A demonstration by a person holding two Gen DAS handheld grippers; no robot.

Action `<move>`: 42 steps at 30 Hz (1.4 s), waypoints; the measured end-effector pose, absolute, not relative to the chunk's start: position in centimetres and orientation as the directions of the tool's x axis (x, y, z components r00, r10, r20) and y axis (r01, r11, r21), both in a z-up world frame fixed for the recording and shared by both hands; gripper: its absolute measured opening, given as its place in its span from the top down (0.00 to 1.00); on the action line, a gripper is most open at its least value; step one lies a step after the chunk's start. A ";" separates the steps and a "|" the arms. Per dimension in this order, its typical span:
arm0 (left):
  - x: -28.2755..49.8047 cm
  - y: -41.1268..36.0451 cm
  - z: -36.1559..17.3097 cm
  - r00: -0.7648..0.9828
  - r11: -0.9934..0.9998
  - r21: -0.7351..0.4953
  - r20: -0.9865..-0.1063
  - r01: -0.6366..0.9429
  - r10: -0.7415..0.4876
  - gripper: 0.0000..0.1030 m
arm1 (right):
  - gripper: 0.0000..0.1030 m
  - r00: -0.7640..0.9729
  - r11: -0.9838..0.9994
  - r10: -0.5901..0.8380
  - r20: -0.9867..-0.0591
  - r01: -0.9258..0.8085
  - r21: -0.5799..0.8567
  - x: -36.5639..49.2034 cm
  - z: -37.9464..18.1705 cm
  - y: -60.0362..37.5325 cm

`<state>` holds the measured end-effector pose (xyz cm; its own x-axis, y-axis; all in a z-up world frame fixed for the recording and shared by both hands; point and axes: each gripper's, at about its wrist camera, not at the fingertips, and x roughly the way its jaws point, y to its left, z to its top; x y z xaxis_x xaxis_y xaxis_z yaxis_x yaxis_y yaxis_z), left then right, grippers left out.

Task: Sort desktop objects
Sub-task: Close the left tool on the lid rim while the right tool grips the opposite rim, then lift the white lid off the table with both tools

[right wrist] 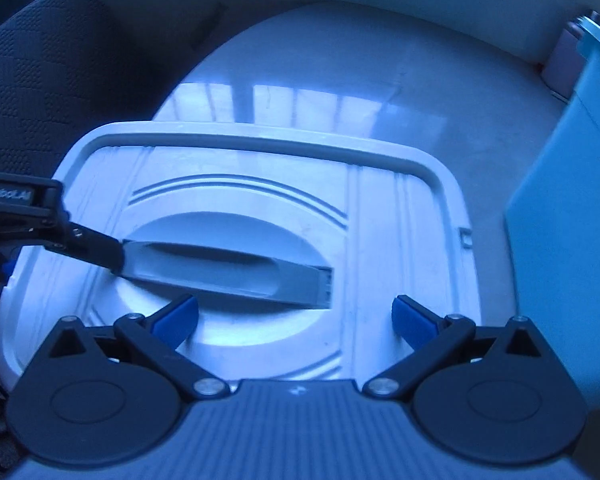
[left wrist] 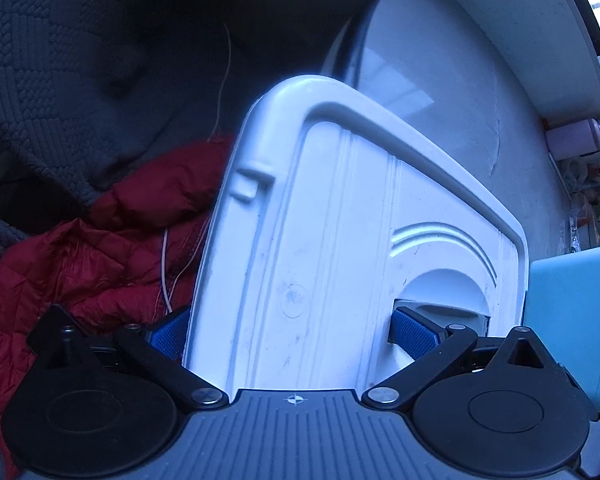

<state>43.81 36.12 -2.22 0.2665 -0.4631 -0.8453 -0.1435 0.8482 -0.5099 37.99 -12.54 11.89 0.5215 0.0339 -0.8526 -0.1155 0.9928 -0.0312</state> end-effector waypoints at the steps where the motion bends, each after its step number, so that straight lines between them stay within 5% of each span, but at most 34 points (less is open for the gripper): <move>1: 43.8 36.3 -2.3 0.266 0.846 -0.513 -0.844 -0.145 -0.466 0.00 | 0.00 0.521 0.993 0.037 -0.853 -0.117 -0.029 38.0 11.9 -12.2; 42: 45.8 39.4 -3.6 0.275 0.844 -0.536 -0.810 0.012 -0.518 0.00 | 0.00 0.308 0.970 0.244 -0.920 -0.053 0.239 42.1 12.1 -20.4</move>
<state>45.80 39.40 -3.63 0.2750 -0.5176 -0.8102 0.0117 0.8444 -0.5355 42.10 -20.41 12.07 0.3078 0.2436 -0.9198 -0.0528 0.9696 0.2391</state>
